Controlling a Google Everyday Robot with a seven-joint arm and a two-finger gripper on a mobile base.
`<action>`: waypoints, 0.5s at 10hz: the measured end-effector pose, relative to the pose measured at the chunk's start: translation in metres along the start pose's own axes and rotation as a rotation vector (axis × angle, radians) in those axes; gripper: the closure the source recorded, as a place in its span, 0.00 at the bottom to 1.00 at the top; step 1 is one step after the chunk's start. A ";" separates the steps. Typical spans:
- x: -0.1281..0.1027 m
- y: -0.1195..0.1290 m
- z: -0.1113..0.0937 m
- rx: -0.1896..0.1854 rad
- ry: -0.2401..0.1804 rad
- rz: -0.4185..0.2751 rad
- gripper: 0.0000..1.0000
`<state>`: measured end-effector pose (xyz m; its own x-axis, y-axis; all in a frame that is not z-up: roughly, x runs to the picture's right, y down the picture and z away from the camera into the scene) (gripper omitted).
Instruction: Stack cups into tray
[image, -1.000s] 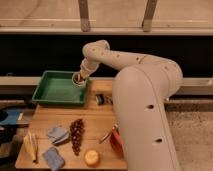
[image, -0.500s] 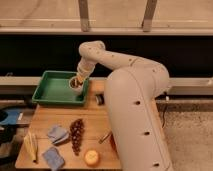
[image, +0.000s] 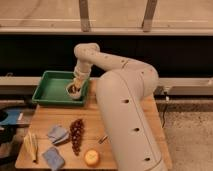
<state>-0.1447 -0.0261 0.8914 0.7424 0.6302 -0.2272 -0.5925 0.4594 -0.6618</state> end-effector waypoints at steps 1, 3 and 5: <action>0.002 -0.001 0.000 -0.009 0.001 0.002 0.37; 0.003 0.001 0.002 -0.021 0.002 -0.002 0.22; 0.003 0.001 0.001 -0.027 -0.009 -0.004 0.20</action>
<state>-0.1440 -0.0232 0.8907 0.7419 0.6341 -0.2181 -0.5806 0.4447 -0.6820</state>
